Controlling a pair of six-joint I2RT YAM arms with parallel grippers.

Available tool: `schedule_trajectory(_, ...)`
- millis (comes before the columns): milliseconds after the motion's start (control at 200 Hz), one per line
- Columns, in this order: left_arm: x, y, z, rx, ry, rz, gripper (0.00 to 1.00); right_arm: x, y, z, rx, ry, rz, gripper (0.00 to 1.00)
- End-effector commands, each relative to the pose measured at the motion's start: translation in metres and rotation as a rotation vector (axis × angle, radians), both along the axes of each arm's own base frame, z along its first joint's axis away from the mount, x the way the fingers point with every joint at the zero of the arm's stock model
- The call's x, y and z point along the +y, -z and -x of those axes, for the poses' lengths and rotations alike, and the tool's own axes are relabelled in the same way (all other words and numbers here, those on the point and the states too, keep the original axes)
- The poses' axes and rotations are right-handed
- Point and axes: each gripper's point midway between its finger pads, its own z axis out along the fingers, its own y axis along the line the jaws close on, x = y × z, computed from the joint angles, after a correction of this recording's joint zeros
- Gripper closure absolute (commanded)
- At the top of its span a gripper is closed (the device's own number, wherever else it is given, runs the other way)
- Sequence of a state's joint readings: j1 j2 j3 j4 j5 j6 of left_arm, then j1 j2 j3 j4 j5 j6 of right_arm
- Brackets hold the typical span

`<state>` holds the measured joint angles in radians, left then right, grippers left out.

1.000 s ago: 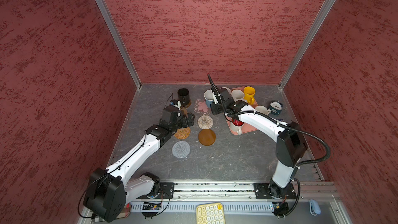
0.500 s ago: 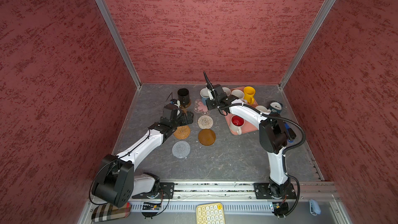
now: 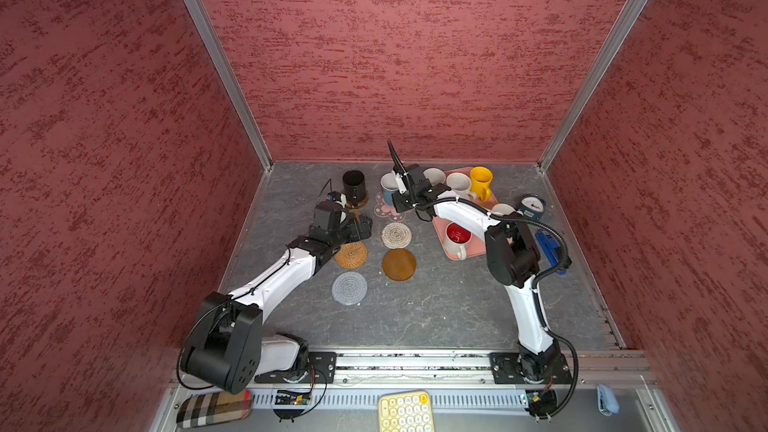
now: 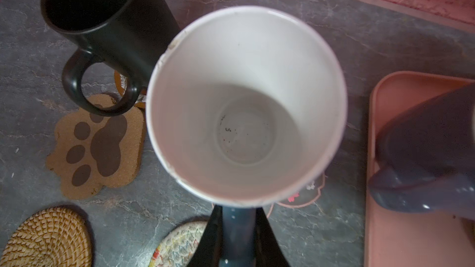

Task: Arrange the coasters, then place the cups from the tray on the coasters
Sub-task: 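Carry the blue floral mug with the right gripper toward the pink flower coaster, then lower the blue floral mug onto the pink flower coaster and open the right gripper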

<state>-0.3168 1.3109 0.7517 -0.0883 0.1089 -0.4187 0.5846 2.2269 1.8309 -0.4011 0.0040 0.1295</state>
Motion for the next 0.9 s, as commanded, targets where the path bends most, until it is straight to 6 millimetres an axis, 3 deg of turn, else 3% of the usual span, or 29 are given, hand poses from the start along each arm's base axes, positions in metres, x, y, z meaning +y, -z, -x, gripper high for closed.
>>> schedule_trajectory(0,0.000,0.001,-0.001,-0.014,0.011,0.001,0.00,0.004,-0.037,-0.024,-0.110,0.011,-0.075,1.00)
schedule_trajectory(892,0.002,0.004,-0.001,-0.006,0.006,-0.001,0.00,0.001,-0.016,-0.019,-0.080,0.009,-0.064,1.00)
